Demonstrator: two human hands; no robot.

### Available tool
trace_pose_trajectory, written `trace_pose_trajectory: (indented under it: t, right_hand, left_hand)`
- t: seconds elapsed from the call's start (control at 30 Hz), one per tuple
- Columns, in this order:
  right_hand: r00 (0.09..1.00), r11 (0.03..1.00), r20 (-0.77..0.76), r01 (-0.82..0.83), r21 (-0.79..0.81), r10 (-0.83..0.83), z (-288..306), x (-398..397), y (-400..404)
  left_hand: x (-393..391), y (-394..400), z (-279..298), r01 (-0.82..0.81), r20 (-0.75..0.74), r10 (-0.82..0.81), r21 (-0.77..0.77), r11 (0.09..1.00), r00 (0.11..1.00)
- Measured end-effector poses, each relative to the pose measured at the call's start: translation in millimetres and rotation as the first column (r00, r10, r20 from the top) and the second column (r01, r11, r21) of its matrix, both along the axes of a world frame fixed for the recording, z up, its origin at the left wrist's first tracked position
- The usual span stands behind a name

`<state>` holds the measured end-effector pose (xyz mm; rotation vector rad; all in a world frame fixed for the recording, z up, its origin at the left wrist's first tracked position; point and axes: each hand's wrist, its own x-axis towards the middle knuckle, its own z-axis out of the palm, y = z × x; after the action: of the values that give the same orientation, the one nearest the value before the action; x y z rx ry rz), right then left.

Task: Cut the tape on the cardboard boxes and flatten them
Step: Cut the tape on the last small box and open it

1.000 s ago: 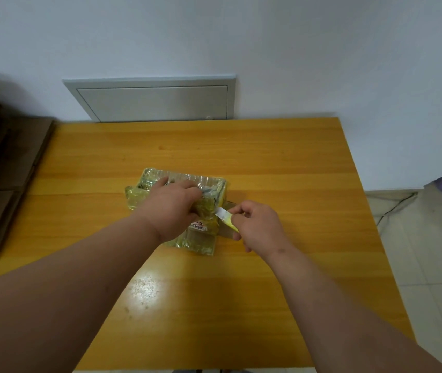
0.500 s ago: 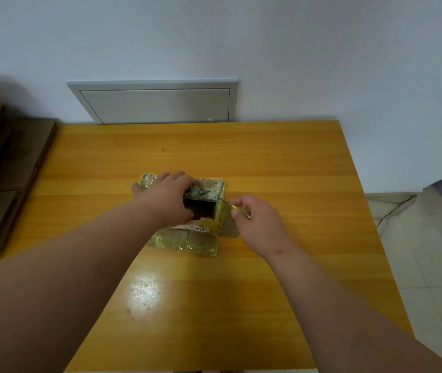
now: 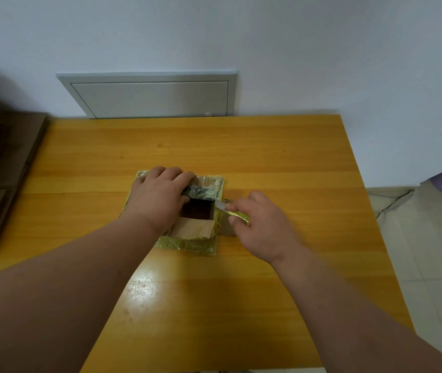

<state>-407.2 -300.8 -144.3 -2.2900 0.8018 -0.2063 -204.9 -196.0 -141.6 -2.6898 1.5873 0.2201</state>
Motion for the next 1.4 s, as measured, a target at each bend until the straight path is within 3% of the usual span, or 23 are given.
trace_pose_trajectory:
  t: [0.27,0.8,0.93,1.13,1.4]
  right_hand:
    - [0.996,0.992,-0.071,-0.069,-0.109,0.061,4,9,-6]
    - [0.977,0.978,-0.196,-0.124,-0.166,0.09,20,29,-19]
    - [0.954,0.966,-0.234,-0.224,-0.132,0.19,23,34,-9]
    - [0.964,0.972,-0.234,-0.167,-0.168,0.125,24,32,-11]
    - [0.941,0.946,-0.297,-0.235,-0.224,0.163,33,40,-11]
  left_hand:
    - [2,-1,2,0.03,0.039,-0.03,0.017,0.999,0.999]
    - [5,-4,-7,-0.027,-0.072,0.025,-0.023,0.999,0.997]
    - [6,-6,-7,-0.041,-0.073,0.039,-0.025,0.999,0.997]
    - [1,-5,-6,-0.058,-0.076,0.055,-0.04,0.997,0.996]
    - [-2,-2,-8,-0.063,-0.089,0.056,-0.075,0.995,0.994]
